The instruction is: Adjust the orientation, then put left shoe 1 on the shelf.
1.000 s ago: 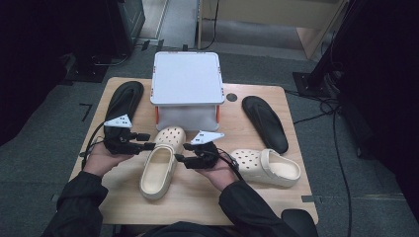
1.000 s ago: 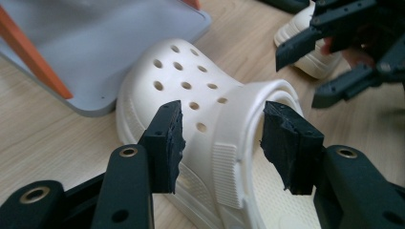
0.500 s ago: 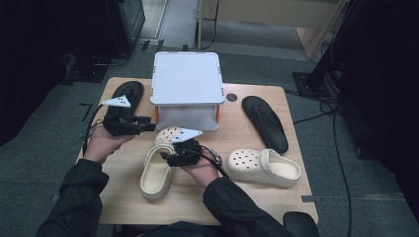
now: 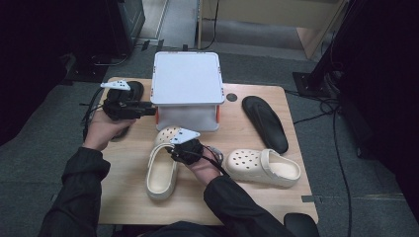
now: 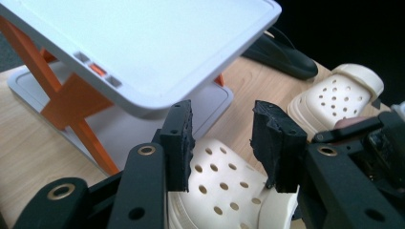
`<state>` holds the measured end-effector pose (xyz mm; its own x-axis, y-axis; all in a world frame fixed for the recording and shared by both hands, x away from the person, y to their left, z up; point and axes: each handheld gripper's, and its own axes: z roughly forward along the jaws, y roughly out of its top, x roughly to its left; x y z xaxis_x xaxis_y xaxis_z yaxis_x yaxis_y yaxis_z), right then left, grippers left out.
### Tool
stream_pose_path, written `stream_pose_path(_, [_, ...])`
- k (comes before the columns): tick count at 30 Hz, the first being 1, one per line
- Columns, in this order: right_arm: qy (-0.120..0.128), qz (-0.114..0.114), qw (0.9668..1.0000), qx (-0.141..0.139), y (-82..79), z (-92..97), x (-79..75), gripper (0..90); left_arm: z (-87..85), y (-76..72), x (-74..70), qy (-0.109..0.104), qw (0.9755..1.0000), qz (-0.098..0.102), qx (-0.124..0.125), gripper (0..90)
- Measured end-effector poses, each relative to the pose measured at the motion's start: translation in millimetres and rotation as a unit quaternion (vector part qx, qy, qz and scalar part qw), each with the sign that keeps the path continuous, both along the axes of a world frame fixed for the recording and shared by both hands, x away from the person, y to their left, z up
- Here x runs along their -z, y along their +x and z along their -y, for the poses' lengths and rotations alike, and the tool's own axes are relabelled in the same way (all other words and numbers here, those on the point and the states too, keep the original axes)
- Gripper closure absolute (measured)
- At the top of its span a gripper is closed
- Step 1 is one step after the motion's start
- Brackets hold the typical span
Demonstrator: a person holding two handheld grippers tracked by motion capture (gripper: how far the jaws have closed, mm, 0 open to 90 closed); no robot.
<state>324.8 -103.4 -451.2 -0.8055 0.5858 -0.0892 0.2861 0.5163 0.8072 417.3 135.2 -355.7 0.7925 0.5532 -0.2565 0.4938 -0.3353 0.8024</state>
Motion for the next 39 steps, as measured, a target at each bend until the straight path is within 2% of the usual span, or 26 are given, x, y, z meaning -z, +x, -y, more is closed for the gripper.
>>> stream_pose_path(6, [-0.028,0.027,0.9992,0.001,-1.7,8.0,-11.0,74.4,6.9,7.8,-9.6,0.004,1.0000,0.007,0.000,65.0])
stream_pose_path(10, [-0.020,0.019,0.9996,0.000,2.1,14.8,-16.9,75.1,13.4,16.2,-13.0,0.019,0.9997,0.014,0.000,66.7])
stream_pose_path(11, [-0.017,0.021,0.9996,-0.001,6.3,19.3,-21.9,75.3,16.0,22.2,-13.5,0.029,0.9995,0.013,-0.003,67.2])
stream_pose_path(12, [-0.017,0.021,0.9996,-0.001,6.3,19.3,-21.9,75.3,16.0,22.2,-13.5,0.029,0.9995,0.013,-0.003,67.2])
stream_pose_path(13, [-0.019,0.028,0.9994,0.001,9.6,22.5,-27.0,75.2,19.1,26.5,-12.6,0.040,0.9990,0.014,-0.014,67.3])
stream_pose_path(18, [-0.030,0.053,0.9981,0.003,22.9,26.5,-37.6,75.3,22.6,35.0,-6.1,0.039,0.9991,0.009,-0.014,67.2])
stream_pose_path(21, [-0.044,0.072,0.9964,0.000,36.0,25.5,-37.6,75.2,22.8,38.5,-3.3,0.044,0.9990,0.004,-0.011,68.7])
stream_pose_path(25, [-0.070,0.097,0.9928,0.005,50.4,21.0,-32.9,75.1,22.4,42.7,-1.2,0.039,0.9992,0.000,-0.010,69.7])
stream_pose_path(28, [-0.078,0.090,0.9928,0.009,60.8,17.3,-25.2,75.0,21.2,45.0,0.2,0.031,0.9995,-0.002,-0.009,70.0])
stream_pose_path(30, [-0.075,0.086,0.9935,0.009,65.8,15.9,-20.3,74.9,20.1,45.4,0.4,0.032,0.9994,-0.001,-0.010,70.2])
stream_pose_path(36, [-0.071,0.090,0.9934,0.003,74.0,14.2,-8.7,70.7,18.3,44.1,1.5,0.029,0.9994,0.003,-0.016,70.6])
stream_pose_path(39, [-0.050,0.068,0.9964,-0.004,74.6,15.8,-6.6,65.1,18.0,43.4,2.1,0.027,0.9995,0.005,-0.018,70.8])
